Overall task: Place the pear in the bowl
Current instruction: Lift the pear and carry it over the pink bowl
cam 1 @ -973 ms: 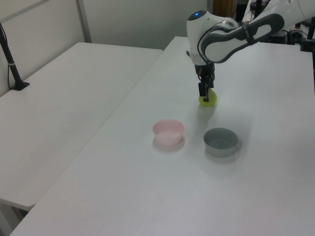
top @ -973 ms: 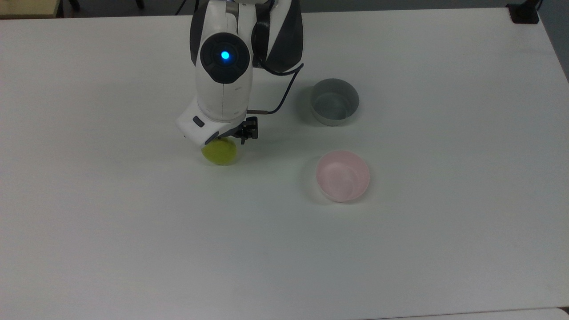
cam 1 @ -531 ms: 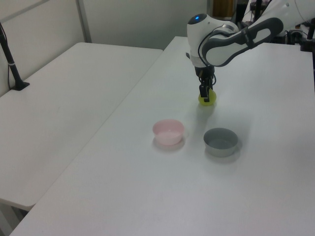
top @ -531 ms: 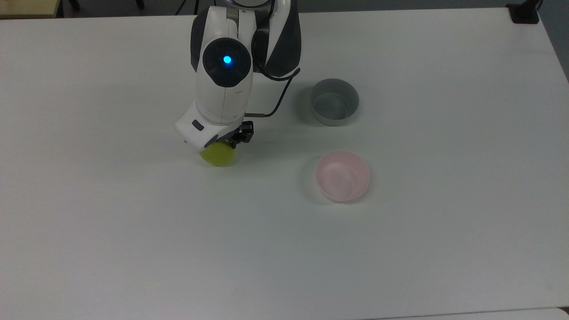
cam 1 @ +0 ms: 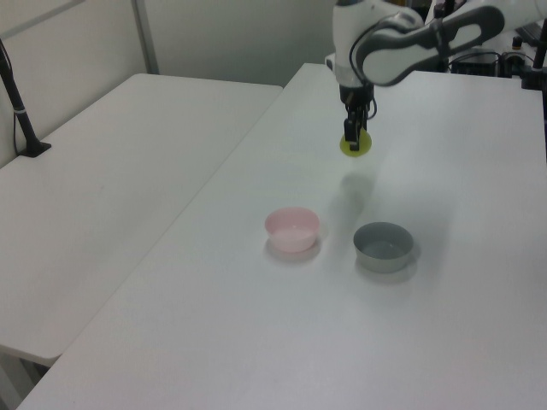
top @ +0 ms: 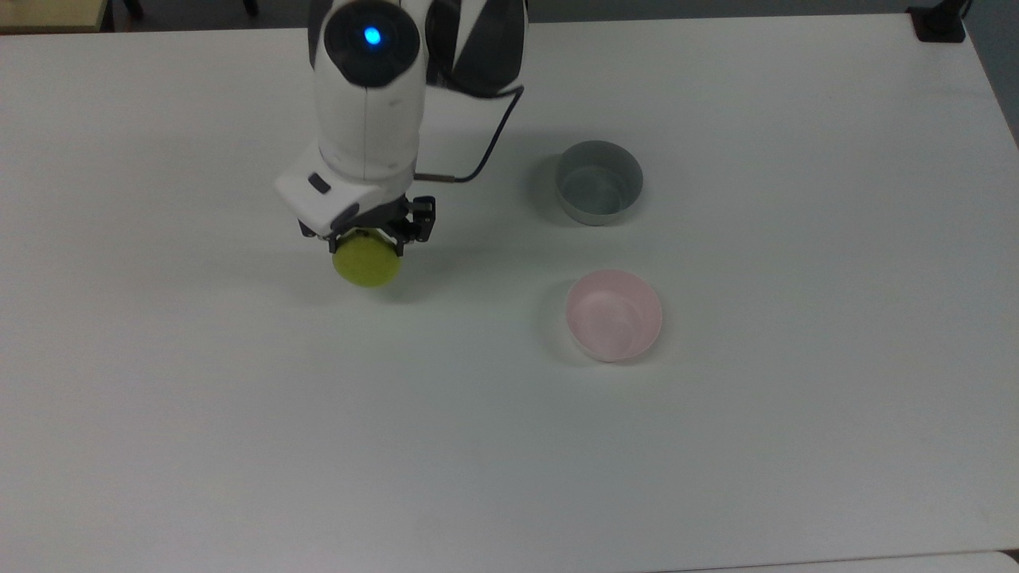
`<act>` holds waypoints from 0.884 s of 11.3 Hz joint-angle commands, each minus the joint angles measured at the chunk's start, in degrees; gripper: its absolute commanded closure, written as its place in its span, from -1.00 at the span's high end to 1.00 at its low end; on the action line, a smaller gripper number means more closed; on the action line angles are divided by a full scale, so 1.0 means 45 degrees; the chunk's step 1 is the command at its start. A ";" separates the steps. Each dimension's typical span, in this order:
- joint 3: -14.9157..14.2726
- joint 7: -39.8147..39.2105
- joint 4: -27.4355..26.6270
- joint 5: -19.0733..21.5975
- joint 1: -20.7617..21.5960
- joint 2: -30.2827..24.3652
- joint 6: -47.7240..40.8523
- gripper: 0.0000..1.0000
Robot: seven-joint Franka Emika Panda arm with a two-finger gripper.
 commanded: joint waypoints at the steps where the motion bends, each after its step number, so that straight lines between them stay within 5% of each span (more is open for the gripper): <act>1: -0.0427 -0.0188 0.0456 0.0398 0.0305 -0.0831 -0.0969 -0.74; 3: -0.0466 -0.0130 0.0495 0.0456 0.0634 -0.0911 -0.0969 -0.73; 6: -0.1987 -0.0052 0.1212 0.2090 0.3071 -0.0308 -0.0851 -0.71; 10: -0.2009 0.1819 0.1976 0.2800 0.5183 0.0513 0.0044 -0.64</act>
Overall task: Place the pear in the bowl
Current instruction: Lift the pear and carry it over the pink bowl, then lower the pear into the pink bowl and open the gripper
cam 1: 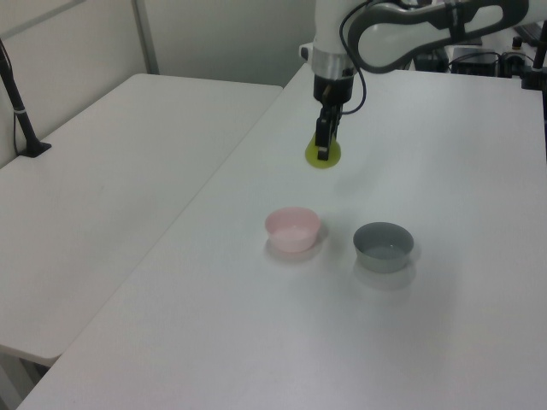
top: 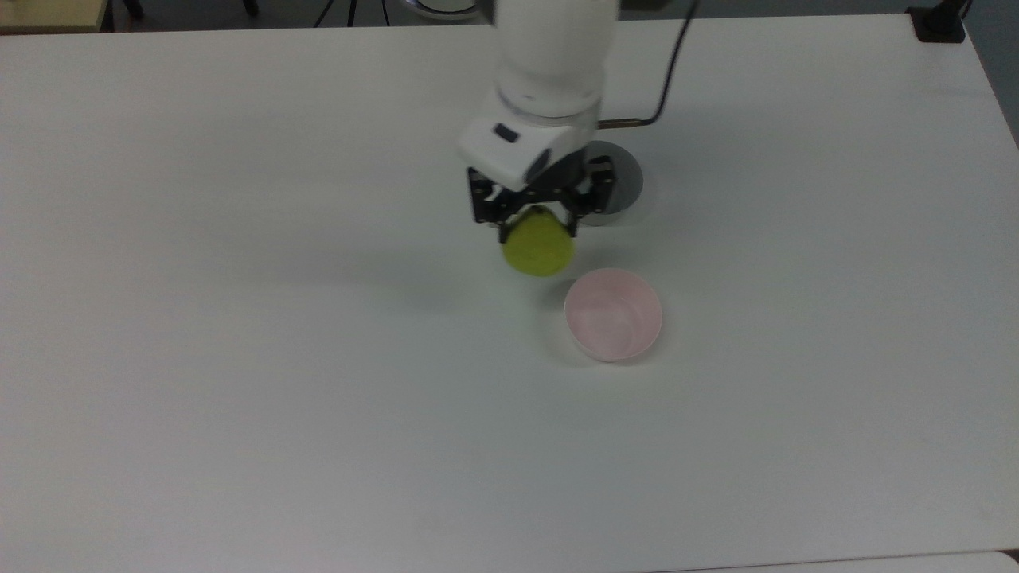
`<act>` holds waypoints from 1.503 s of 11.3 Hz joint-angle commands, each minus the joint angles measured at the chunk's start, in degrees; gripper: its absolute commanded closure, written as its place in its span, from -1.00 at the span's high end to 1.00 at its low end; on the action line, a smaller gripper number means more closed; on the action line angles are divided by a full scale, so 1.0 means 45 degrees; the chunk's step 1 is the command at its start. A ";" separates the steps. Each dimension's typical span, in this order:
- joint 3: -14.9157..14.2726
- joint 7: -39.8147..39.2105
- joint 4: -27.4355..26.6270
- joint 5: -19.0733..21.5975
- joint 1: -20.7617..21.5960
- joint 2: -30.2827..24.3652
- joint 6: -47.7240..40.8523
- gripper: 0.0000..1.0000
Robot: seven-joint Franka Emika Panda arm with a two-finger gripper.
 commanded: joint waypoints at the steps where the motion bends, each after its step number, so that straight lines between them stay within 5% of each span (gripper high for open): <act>1: -0.0445 0.1095 0.0748 0.0296 0.1148 0.0734 0.0862 -0.63; 7: -0.0309 0.1392 0.0633 0.0276 0.1502 0.2297 0.2447 -0.41; 11: -0.0270 0.1411 0.0613 0.0296 0.1541 0.2786 0.2448 0.10; 15: -0.0192 0.1392 0.0515 0.0218 0.1522 0.2689 0.2428 1.00; 17: -0.0172 0.1392 0.0535 0.0217 0.1444 0.2301 0.2389 1.00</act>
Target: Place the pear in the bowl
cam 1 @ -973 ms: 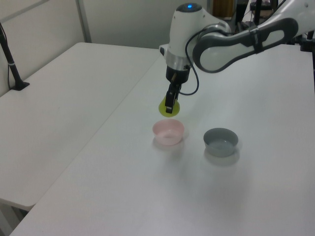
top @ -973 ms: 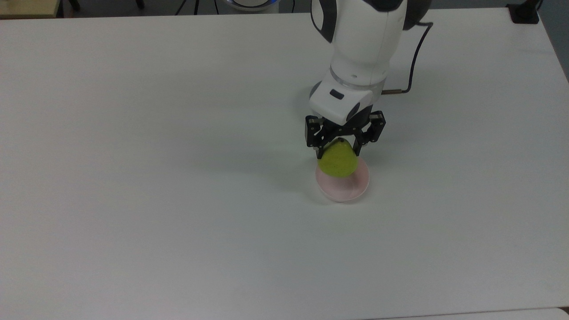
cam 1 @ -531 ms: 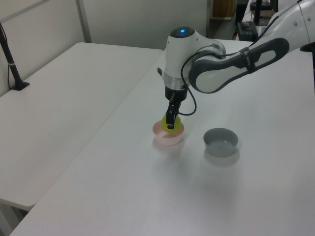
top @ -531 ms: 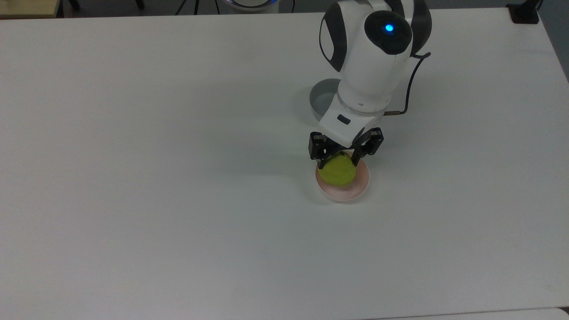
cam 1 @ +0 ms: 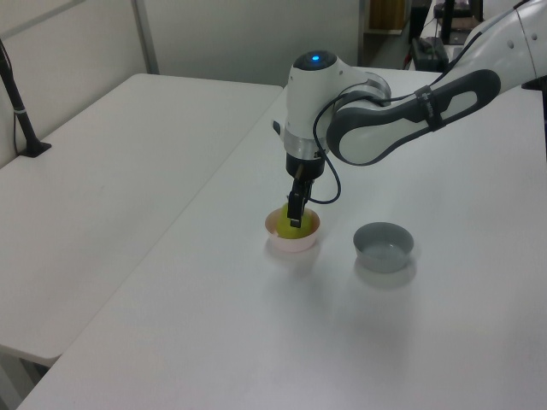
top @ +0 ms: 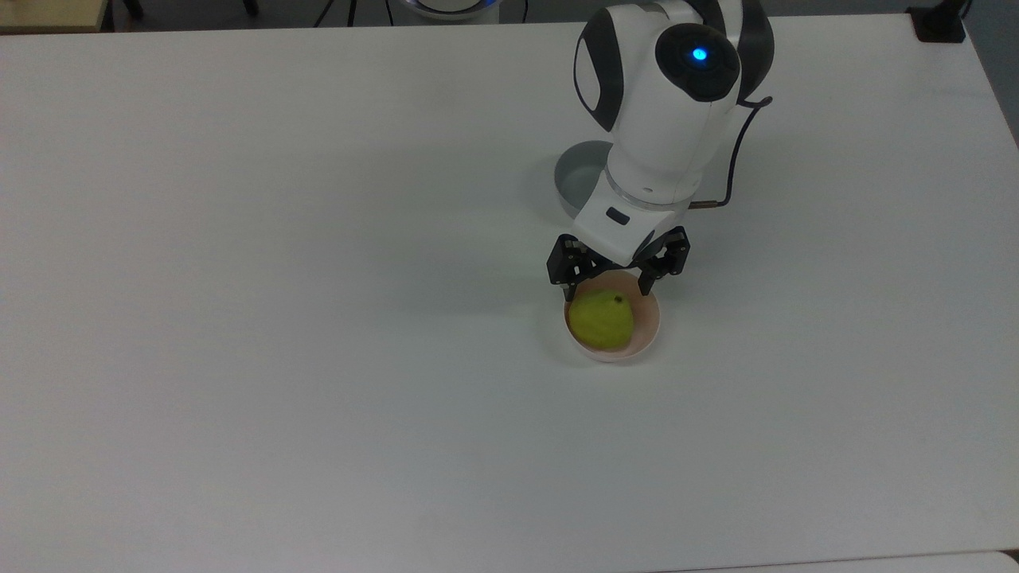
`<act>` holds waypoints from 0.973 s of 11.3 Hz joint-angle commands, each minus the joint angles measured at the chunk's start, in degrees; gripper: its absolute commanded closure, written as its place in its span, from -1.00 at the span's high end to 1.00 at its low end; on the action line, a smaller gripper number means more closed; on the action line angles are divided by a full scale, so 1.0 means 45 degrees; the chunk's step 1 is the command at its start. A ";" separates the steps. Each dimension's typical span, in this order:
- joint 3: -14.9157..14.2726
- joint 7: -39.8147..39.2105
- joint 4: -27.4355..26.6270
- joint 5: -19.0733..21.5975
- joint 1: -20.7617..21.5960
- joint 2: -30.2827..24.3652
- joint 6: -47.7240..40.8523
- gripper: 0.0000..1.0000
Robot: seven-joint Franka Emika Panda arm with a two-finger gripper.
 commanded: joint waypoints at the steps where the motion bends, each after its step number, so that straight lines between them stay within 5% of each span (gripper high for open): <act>1: -0.0110 0.0122 -0.0026 0.0191 -0.0001 -0.0866 0.0022 1.00; 3: 0.0064 0.0122 -0.0298 0.0133 -0.0467 -0.2093 -0.0753 1.00; 8: 0.2074 -0.0170 -0.0571 -0.1464 -0.3726 -0.5144 -0.5424 1.00; 11: 0.2195 -0.2428 -0.1177 -0.1762 -0.5775 -0.6219 -0.6616 1.00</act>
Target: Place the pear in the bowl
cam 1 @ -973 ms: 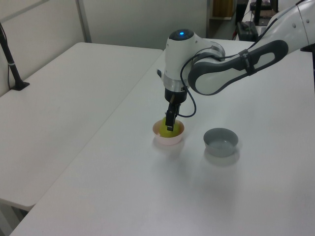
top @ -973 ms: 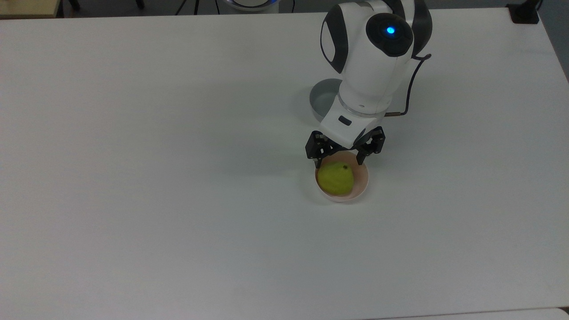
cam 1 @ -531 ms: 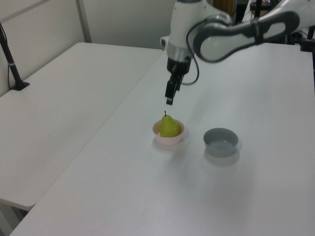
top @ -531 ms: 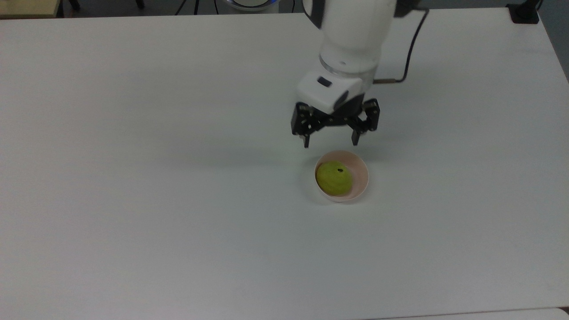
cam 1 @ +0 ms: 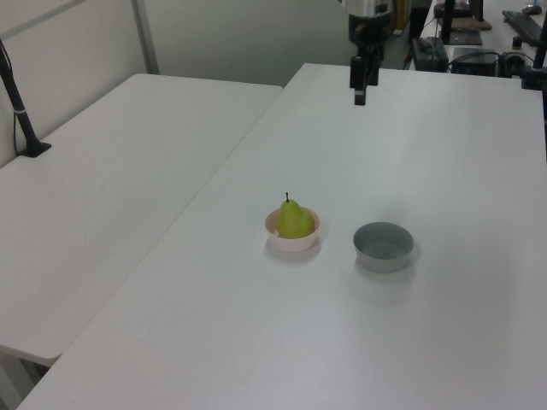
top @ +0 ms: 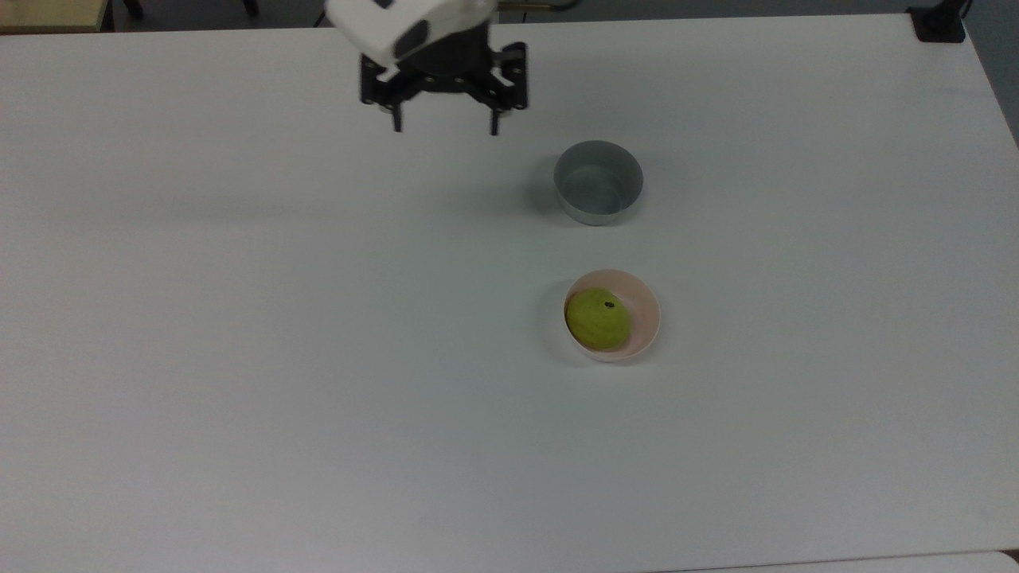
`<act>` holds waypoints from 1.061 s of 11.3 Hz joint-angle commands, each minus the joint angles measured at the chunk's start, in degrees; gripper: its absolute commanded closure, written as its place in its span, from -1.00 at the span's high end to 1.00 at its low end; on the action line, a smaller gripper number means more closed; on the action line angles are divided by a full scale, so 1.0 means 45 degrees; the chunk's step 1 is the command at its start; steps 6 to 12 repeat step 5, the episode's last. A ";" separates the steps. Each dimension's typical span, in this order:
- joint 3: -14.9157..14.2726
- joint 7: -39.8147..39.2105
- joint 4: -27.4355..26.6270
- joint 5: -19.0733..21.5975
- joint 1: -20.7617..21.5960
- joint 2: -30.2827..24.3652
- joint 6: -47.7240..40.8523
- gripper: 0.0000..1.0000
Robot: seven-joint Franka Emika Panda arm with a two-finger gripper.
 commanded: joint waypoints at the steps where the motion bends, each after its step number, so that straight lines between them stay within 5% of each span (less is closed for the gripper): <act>1: 0.0317 -0.1764 -0.0881 -0.0170 -0.1666 -0.1036 -0.0674 1.00; 12: 0.0298 -0.1864 -0.1038 -0.0287 -0.2294 -0.1232 -0.0655 1.00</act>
